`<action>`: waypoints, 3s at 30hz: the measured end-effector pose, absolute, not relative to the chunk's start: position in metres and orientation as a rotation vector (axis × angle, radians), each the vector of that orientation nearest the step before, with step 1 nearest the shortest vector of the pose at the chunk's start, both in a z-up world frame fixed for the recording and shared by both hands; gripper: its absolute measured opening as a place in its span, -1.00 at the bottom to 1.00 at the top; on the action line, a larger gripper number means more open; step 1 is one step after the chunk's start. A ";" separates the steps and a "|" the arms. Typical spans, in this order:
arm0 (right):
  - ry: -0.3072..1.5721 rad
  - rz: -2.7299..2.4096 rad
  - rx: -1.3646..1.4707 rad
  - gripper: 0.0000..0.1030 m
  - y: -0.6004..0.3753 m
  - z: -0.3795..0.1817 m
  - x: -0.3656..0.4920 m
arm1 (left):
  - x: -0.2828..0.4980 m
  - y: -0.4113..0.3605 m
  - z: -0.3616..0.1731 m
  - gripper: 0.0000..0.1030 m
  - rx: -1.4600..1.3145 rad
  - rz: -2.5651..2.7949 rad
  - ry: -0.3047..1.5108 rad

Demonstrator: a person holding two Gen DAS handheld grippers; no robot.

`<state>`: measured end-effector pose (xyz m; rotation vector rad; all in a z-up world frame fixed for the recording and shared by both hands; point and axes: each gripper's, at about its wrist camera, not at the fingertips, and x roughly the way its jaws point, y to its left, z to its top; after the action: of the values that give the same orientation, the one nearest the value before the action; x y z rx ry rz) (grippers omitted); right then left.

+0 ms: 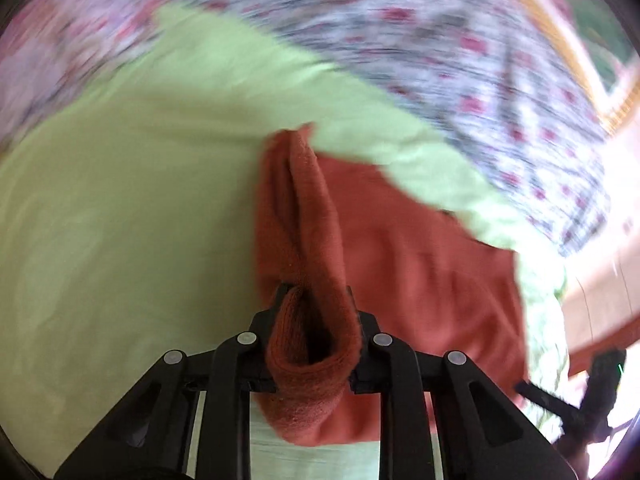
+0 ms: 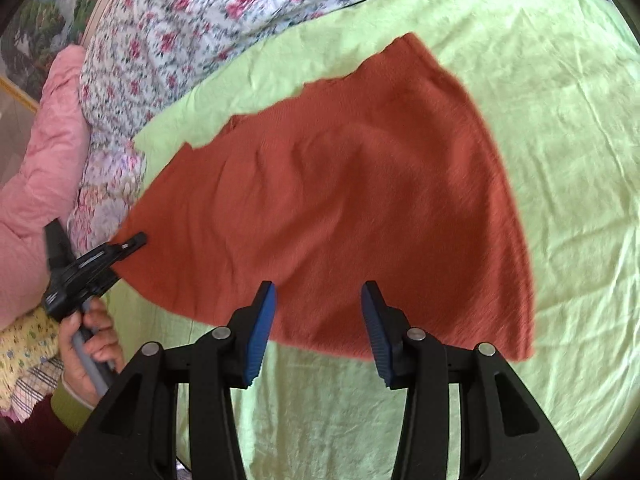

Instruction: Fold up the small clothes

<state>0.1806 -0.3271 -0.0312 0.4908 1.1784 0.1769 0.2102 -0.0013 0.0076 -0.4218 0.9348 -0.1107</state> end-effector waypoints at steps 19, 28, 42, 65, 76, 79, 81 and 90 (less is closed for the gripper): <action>1.212 0.302 0.710 0.11 -0.356 -0.061 0.289 | 0.203 -0.179 -0.027 -0.65 -0.190 -0.438 1.040; 1.306 0.395 0.617 -0.72 -0.291 -0.096 0.366 | 0.193 -0.176 -0.004 -0.66 -0.188 -0.446 1.010; 1.167 0.344 0.384 -0.73 -0.394 -0.028 0.329 | 0.196 -0.277 -0.013 -0.66 -0.214 -0.712 1.036; 1.111 0.161 0.437 -0.30 -0.439 -0.023 0.274 | 0.176 -0.217 -0.017 0.10 -0.293 -0.689 1.113; 1.140 0.155 0.515 0.40 -0.415 -0.034 0.246 | 0.208 -0.118 -0.018 0.31 -0.387 -0.454 1.103; 1.155 0.151 0.528 0.42 -0.413 -0.043 0.244 | 0.220 -0.101 -0.022 0.35 -0.393 -0.422 1.100; 1.159 0.154 0.532 0.44 -0.412 -0.046 0.243 | 0.229 -0.096 -0.030 0.40 -0.403 -0.407 1.113; 1.203 0.175 0.531 0.47 -0.414 -0.068 0.249 | 0.279 -0.118 -0.086 0.46 -0.462 -0.419 1.250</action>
<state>0.2494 -0.4144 -0.0681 0.5307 1.2033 0.1747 0.2786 -0.1179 -0.0855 -0.4620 1.2500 -0.4186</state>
